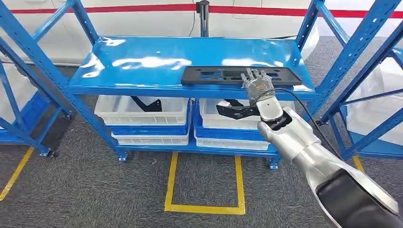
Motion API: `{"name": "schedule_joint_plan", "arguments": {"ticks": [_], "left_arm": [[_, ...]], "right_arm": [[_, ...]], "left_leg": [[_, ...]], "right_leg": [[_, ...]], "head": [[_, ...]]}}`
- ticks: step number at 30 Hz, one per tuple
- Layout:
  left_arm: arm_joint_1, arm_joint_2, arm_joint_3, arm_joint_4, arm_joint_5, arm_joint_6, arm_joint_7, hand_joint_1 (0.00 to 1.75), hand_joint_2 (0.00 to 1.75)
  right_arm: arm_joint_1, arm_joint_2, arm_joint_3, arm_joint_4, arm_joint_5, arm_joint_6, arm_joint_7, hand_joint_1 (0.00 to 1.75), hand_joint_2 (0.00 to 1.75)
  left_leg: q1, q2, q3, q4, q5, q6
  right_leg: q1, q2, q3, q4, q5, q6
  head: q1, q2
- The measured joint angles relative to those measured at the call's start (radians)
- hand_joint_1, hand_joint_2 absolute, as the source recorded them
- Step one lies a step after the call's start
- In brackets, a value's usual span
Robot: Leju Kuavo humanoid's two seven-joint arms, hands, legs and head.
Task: Take the parts from the cabinet and place them on the table.
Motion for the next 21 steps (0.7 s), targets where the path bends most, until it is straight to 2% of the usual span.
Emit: {"name": "schedule_joint_plan", "arguments": {"ticks": [1, 2, 4, 5, 11, 13, 14, 15, 16, 17, 18, 19, 20, 21], "left_arm": [[-0.002, 0.000, 0.000, 0.000, 0.000, -0.001, 0.000, 0.00, 0.00], [-0.003, 0.000, 0.000, 0.000, -0.001, -0.003, 0.000, 0.00, 0.00], [-0.002, 0.000, 0.000, 0.000, -0.001, -0.003, 0.000, 0.00, 0.00], [-0.002, 0.000, 0.000, 0.000, -0.001, -0.003, 0.000, 0.00, 0.00], [-0.002, 0.000, 0.000, 0.000, -0.001, -0.003, 0.000, 0.00, 0.00], [-0.002, 0.000, 0.000, 0.000, -0.001, -0.003, 0.000, 0.00, 0.00], [-0.001, 0.000, 0.000, 0.000, -0.002, -0.003, 0.000, 0.00, 0.00], [0.000, 0.000, 0.000, 0.000, -0.002, -0.003, 0.000, 0.00, 0.00], [0.000, 0.000, 0.000, 0.000, -0.002, -0.003, 0.000, 0.00, 0.00], [0.000, 0.000, 0.000, 0.000, -0.002, -0.003, 0.000, 0.00, 0.00], [0.000, 0.000, -0.001, 0.000, -0.002, -0.003, 0.000, 0.00, 0.00], [-0.005, 0.005, -0.001, 0.000, -0.002, -0.005, 0.000, 0.00, 0.00], [-0.003, 0.005, -0.001, 0.000, 0.002, -0.004, 0.000, 0.00, 0.00], [-0.006, 0.005, -0.001, 0.000, 0.004, -0.004, 0.000, 0.00, 0.00]], "right_arm": [[0.001, -0.002, -0.001, 0.000, -0.002, -0.003, 0.000, 0.00, 1.75], [0.001, -0.003, -0.002, 0.000, -0.005, -0.006, 0.000, 0.00, 1.75], [0.008, -0.006, -0.002, 0.001, -0.008, -0.007, 0.000, 0.00, 1.75], [0.011, -0.008, -0.002, 0.002, -0.009, -0.007, 0.000, 0.00, 1.75], [0.011, -0.008, -0.002, 0.002, -0.009, -0.007, 0.000, 0.00, 1.75], [0.013, -0.009, -0.002, 0.002, -0.009, -0.007, 0.000, 0.00, 1.75], [0.018, -0.011, -0.003, 0.004, -0.009, -0.007, 0.000, 0.00, 1.75], [0.019, -0.012, -0.003, 0.005, -0.009, -0.008, 0.000, 0.00, 1.75], [0.022, -0.014, -0.003, 0.005, -0.010, -0.008, 0.000, 0.00, 1.75], [0.024, -0.015, -0.005, 0.005, -0.011, -0.008, 0.000, 0.00, 1.75], [0.024, -0.016, -0.006, 0.005, -0.011, -0.008, 0.000, 0.00, 1.75], [0.019, -0.022, -0.007, 0.008, -0.013, -0.013, 0.000, 0.00, 1.75], [0.021, -0.023, -0.011, 0.010, -0.015, -0.017, 0.000, 0.00, 1.75], [0.023, -0.023, -0.012, 0.010, -0.015, -0.017, 0.000, 0.00, 1.75]], "left_leg": [[-0.001, 0.002, 0.006, -0.008, 0.003, 0.005], [0.000, 0.006, 0.006, -0.008, 0.004, 0.006], [0.001, 0.013, 0.006, -0.008, 0.001, 0.007], [0.002, 0.014, 0.007, -0.007, -0.001, 0.006], [0.002, 0.014, 0.007, -0.007, -0.001, 0.006], [0.002, 0.014, 0.007, -0.007, -0.001, 0.005], [0.005, 0.015, 0.010, -0.007, -0.004, 0.001], [0.007, 0.015, 0.012, -0.007, -0.006, -0.001], [0.012, 0.016, 0.018, -0.006, -0.013, -0.009], [0.022, 0.016, 0.031, -0.002, -0.025, -0.021], [0.025, 0.017, 0.037, 0.004, -0.036, -0.031], [0.015, 0.019, 0.028, 0.020, -0.056, -0.051], [0.022, 0.020, 0.027, 0.019, -0.067, -0.064], [0.018, 0.017, -0.088, 0.221, -0.145, -0.062]], "right_leg": [[0.006, -0.025, -0.018, 0.037, -0.016, 0.004], [0.005, -0.038, -0.058, 0.108, -0.046, 0.006], [-0.001, -0.045, -0.154, 0.277, -0.099, 0.015], [-0.003, -0.045, -0.180, 0.315, -0.104, 0.018], [-0.003, -0.045, -0.180, 0.315, -0.104, 0.018], [-0.004, -0.045, -0.189, 0.325, -0.104, 0.019], [-0.007, -0.047, -0.205, 0.334, -0.089, 0.022], [-0.010, -0.048, -0.205, 0.324, -0.075, 0.024], [-0.014, -0.051, -0.189, 0.272, -0.030, 0.029], [-0.023, -0.059, -0.137, 0.149, 0.048, 0.040], [-0.029, -0.070, -0.105, 0.071, 0.091, 0.048], [-0.025, -0.073, -0.086, 0.027, 0.055, 0.039], [-0.018, -0.057, -0.099, 0.043, 0.043, -0.007], [-0.014, -0.048, -0.097, 0.042, 0.038, -0.016]], "head": [[0.002, 0.000], [0.001, 0.000], [0.002, 0.000], [0.002, 0.000], [0.002, 0.000], [0.002, 0.000], [0.002, 0.000], [0.002, 0.000], [0.002, 0.000], [0.002, 0.000], [0.002, 0.000], [0.003, 0.000], [-0.001, 0.000], [-0.001, 0.000]]}}
